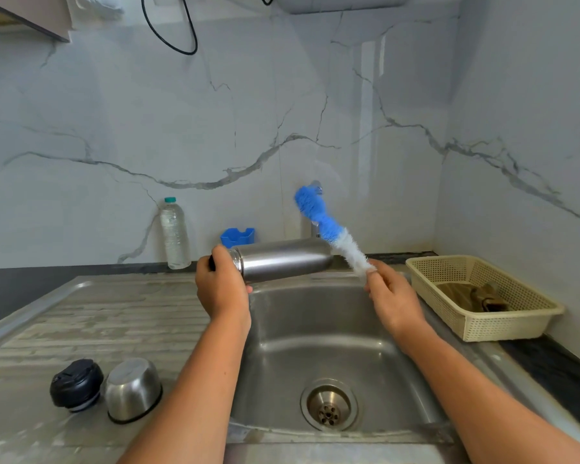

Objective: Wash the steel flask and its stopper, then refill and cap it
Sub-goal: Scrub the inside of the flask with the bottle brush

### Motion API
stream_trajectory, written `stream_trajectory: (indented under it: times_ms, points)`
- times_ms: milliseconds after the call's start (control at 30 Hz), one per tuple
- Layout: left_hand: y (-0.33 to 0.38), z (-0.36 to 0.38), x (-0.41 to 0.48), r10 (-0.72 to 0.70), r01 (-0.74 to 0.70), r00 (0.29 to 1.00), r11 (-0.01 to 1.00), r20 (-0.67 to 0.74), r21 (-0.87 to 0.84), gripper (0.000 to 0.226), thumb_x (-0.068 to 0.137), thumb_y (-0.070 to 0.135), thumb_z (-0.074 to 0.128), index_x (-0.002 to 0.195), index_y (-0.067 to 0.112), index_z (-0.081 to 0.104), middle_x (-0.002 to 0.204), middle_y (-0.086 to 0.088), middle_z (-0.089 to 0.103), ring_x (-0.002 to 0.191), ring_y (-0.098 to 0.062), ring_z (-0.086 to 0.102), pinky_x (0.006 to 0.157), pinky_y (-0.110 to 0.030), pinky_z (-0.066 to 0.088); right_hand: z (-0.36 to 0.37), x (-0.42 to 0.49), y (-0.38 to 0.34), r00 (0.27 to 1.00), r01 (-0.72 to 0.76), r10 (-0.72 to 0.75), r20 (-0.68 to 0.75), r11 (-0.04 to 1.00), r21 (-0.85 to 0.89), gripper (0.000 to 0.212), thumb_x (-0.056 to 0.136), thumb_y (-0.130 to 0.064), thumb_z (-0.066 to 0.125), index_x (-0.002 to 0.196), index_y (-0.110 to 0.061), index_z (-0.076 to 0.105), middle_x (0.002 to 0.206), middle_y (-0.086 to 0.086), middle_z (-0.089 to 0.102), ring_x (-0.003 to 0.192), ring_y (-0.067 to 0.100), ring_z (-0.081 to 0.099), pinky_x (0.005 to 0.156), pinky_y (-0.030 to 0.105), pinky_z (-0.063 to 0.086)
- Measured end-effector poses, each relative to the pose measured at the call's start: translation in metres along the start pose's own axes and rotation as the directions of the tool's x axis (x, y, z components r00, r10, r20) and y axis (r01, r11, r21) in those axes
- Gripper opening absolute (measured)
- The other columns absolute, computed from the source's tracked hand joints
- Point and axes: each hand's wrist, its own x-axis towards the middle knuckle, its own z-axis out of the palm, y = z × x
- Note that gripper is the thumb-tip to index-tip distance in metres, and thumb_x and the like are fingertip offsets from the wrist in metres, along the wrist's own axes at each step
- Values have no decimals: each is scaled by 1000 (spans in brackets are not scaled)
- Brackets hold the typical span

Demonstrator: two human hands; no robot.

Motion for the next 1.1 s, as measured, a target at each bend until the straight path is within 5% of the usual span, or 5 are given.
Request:
stream_trajectory:
  times_ms: [367,633,733,900,1100]
  points:
    - [0,-8,6,-82,82,991,997,-107,-8,25,97,37,51,103,19,67,87,3,66,70,-15,62,55,-32,52,19,-5,-17,920,379,-389,54,843,-382,40,99,-17,64,139,-23,64,102,4,69,94,24,63,89,35,51]
    - [5,-14,12,-118,115,976,993,-181,-28,24,93,41,52,95,21,65,85,0,68,68,-19,62,68,-43,61,43,49,-113,575,576,-800,173,245,-780,40,84,-15,71,123,-21,73,83,7,62,78,33,56,74,41,43]
    - [3,-16,13,-131,128,976,991,-172,-25,29,82,56,50,87,30,62,87,4,69,81,-25,67,82,-54,61,55,89,-156,528,562,-788,318,44,-826,30,86,-18,63,114,-21,74,83,6,62,82,31,57,80,43,44]
    - [-3,-17,13,-144,142,980,990,-140,-23,25,90,54,54,89,30,61,90,2,70,83,-24,70,81,-54,62,85,139,-188,617,499,-598,512,-206,-842,23,92,-16,53,104,-23,72,94,4,65,93,29,59,90,40,41]
    - [-13,-12,21,-134,133,983,991,-124,-17,22,100,48,56,89,29,60,88,0,70,81,-23,71,77,-51,63,127,162,-187,669,469,-461,583,-346,-812,25,101,-14,49,112,-23,70,109,3,64,107,26,58,100,37,38]
